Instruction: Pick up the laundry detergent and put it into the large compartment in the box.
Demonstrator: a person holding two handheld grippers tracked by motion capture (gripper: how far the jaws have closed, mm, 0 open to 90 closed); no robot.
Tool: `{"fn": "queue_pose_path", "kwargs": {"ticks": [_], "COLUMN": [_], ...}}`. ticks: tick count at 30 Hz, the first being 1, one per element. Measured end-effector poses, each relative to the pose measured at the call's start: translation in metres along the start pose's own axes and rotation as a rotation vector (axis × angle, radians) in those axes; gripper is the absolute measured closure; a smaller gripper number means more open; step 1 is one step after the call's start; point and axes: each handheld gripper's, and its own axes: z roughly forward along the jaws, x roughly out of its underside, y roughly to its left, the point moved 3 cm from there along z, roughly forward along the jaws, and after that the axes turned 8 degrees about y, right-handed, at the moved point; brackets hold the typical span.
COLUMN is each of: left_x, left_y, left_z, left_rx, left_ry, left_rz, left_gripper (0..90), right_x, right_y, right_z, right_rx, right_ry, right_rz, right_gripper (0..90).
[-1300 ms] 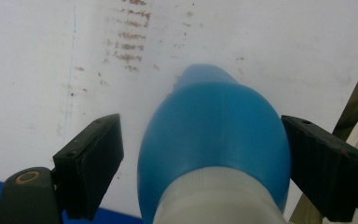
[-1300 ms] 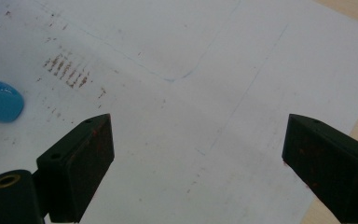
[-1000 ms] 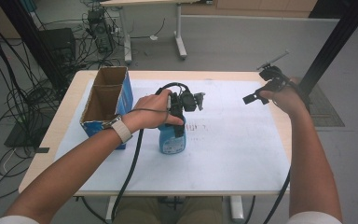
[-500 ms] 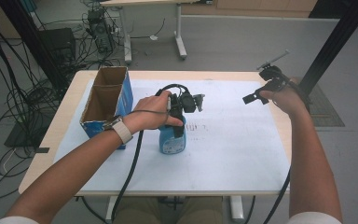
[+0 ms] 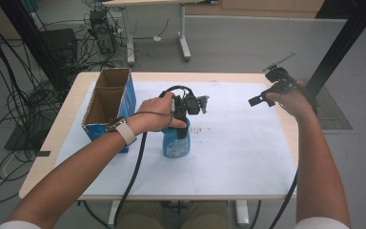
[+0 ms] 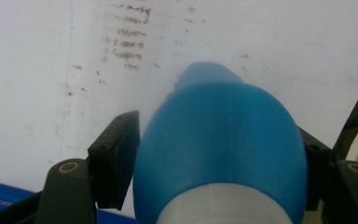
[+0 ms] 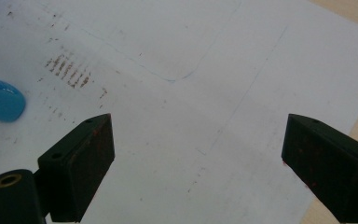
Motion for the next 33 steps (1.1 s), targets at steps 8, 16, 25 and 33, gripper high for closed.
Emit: {"fn": "queue_pose_path", "kwargs": {"ticks": [8,16,25,33], "left_x": [0.0007,0.0015,0.0011,0.001], "left_y": [0.001,0.0022,0.002,0.0022], "left_z": [0.0002,0.0005,0.0003,0.0003], "left_rx": [0.003,0.009,0.009,0.009], "left_ry": [-0.004,-0.007,-0.005,-0.004], "left_rz": [0.003,-0.004,-0.006,-0.007], "left_gripper": [38.0,38.2,38.1,38.2], "right_x": [0.0008,0.0009,0.0018,0.0022], "right_y": [0.0004,0.0008,0.0001,-0.0002], "right_z": [-0.0012,-0.0017,-0.0021,-0.0026], "right_rx": [0.0,0.001,0.002,0.001], "right_ry": [-0.001,-0.002,-0.004,-0.003], "right_rz": [0.001,0.001,0.004,0.004], "right_gripper": [9.3,9.5,9.5,9.5]}}
